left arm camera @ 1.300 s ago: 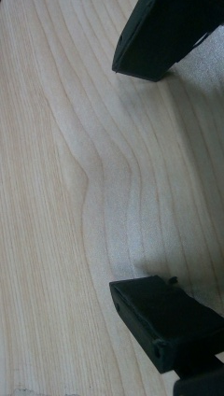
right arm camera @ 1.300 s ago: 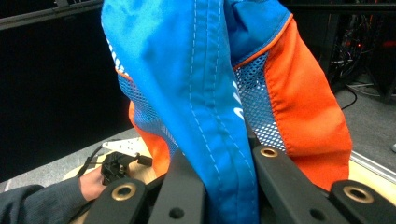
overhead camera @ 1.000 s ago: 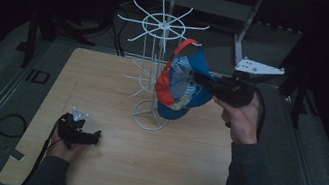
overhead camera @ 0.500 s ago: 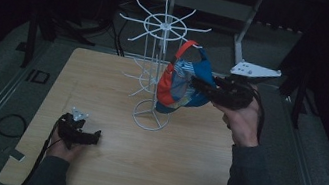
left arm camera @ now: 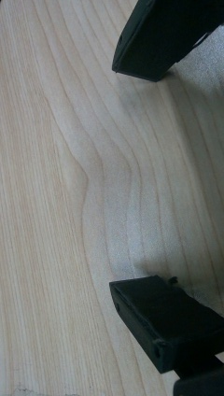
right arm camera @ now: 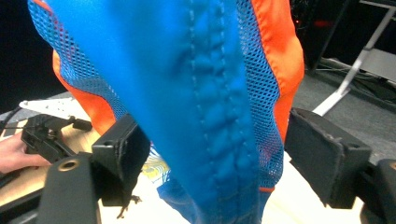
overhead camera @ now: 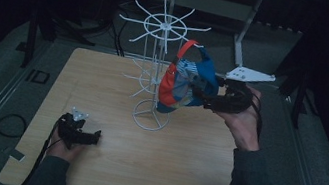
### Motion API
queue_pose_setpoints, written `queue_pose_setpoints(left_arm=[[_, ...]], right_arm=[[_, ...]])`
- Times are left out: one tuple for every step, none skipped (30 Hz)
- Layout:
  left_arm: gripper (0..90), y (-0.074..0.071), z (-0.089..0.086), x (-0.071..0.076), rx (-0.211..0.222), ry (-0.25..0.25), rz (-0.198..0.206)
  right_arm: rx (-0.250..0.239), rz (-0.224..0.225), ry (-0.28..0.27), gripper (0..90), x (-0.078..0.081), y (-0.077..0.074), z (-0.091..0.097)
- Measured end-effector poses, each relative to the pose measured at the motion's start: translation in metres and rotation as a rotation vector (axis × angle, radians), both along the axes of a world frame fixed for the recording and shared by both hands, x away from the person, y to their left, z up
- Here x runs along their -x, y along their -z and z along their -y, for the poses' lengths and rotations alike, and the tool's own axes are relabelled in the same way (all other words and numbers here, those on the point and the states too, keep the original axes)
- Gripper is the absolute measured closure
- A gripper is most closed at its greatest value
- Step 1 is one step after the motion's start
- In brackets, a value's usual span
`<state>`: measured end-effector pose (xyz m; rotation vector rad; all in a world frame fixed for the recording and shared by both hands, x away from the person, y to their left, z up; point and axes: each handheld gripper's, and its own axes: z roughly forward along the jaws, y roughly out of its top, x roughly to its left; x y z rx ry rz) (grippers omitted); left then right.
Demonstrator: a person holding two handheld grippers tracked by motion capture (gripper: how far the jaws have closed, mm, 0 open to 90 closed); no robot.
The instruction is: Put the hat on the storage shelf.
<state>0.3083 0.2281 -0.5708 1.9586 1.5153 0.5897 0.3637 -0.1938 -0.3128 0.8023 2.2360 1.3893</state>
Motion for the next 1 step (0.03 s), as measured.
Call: queue_pose_setpoints(left_arm=[[0.1, -0.0001, -0.0002, 0.0, -0.002, 0.002, -0.001]], right_arm=[[0.001, 0.001, -0.001, 19.9, 0.0002, 0.0001, -0.0002]])
